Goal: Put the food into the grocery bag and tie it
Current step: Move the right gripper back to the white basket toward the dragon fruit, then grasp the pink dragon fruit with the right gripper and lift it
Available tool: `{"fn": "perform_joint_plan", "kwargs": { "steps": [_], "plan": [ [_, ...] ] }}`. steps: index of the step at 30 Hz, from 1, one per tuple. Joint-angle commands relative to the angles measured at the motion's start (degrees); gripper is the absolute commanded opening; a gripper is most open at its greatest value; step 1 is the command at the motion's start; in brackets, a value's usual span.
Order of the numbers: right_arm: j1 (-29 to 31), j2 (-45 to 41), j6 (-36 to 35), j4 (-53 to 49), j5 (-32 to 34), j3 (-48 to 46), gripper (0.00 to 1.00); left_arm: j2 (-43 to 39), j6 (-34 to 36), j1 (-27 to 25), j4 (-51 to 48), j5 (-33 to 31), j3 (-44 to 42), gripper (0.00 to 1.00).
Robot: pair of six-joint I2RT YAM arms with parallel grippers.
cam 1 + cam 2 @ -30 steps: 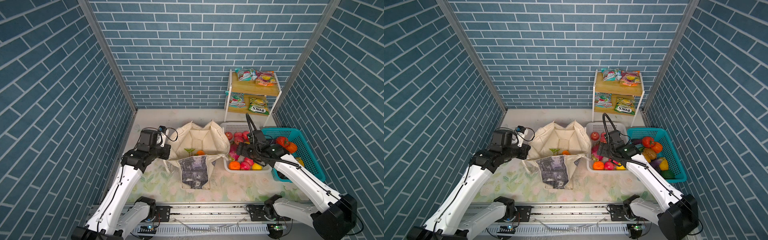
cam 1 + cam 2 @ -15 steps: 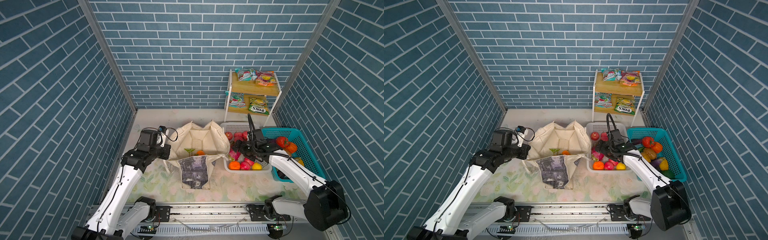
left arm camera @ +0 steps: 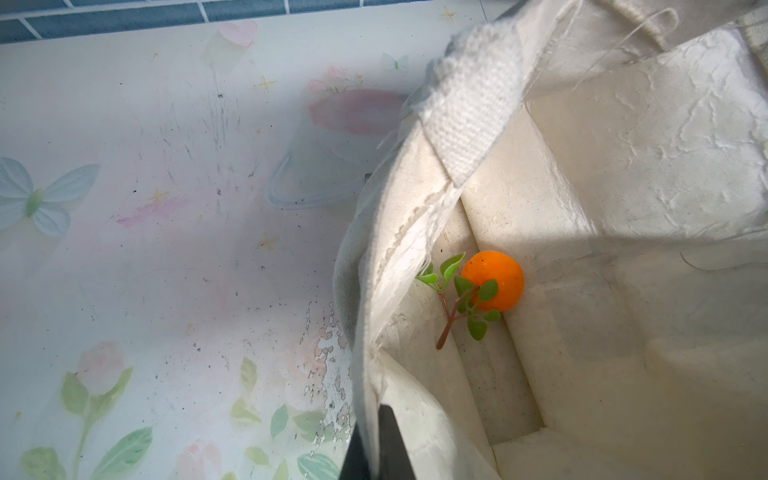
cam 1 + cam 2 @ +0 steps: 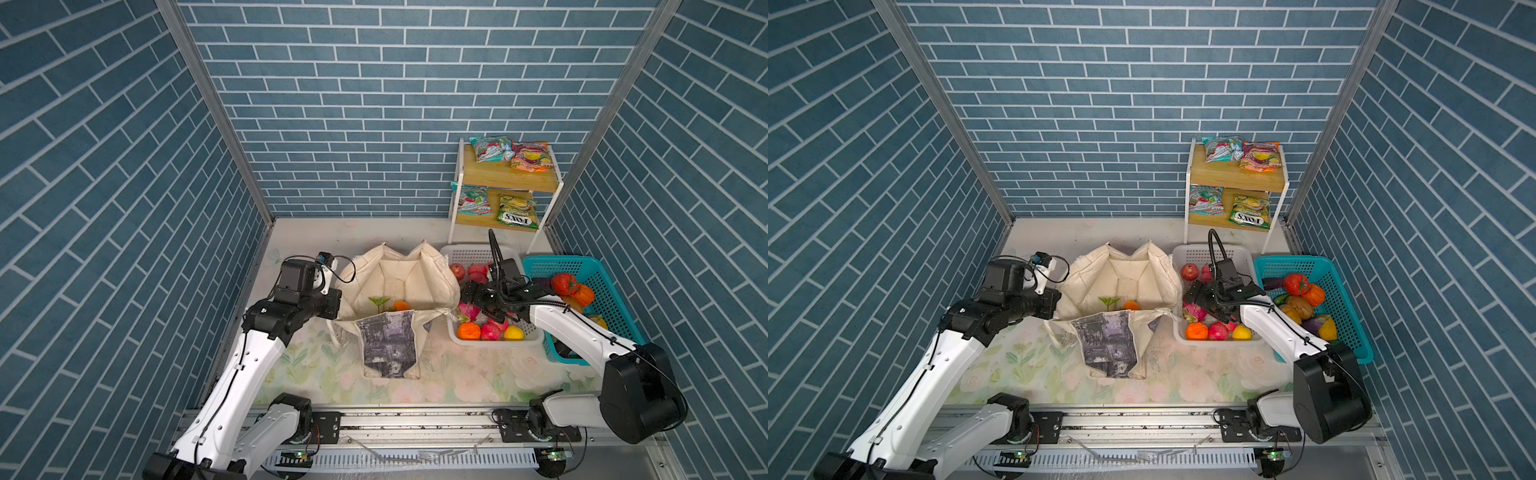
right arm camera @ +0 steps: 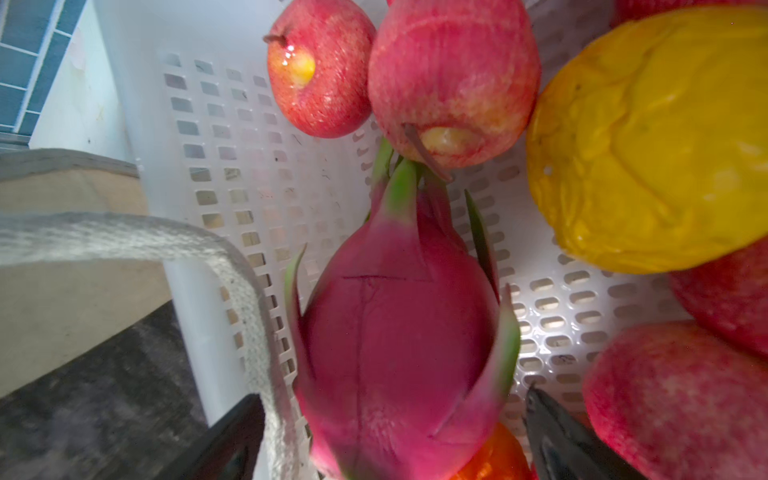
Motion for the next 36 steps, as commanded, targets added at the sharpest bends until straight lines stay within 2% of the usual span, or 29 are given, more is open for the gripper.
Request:
{"fn": "perform_joint_plan", "kwargs": {
  "steps": [1,16,21,25,29,32,36],
  "plan": [
    [-0.1,1.2,1.6,1.0,-0.3,-0.8,0.99,-0.8,0.0,0.3,0.8,-0.7,-0.5,0.00],
    [-0.1,5.5,1.7,5.1,-0.5,-0.7,0.98,-0.9,0.0,0.3,0.9,-0.3,-0.5,0.00],
    [-0.1,6.0,1.6,5.9,0.0,-1.0,0.91,-0.9,0.0,0.3,0.9,-0.3,-0.5,0.00],
    [-0.2,5.3,1.9,6.1,0.6,-1.3,0.79,-0.9,0.1,0.3,0.9,-0.3,-0.5,0.00],
    [-0.4,3.4,1.8,4.5,1.1,-1.1,0.72,-0.9,0.1,0.3,0.9,-0.2,-0.5,0.00],
    [-0.7,-0.1,0.5,1.0,2.8,-0.1,0.70,-0.9,0.1,0.3,0.9,-0.2,-0.5,0.00],
    [-1.2,-7.8,-2.2,-7.0,8.4,3.1,0.68,-0.9,0.1,0.3,0.9,0.0,-0.5,0.00]
  ]
}}
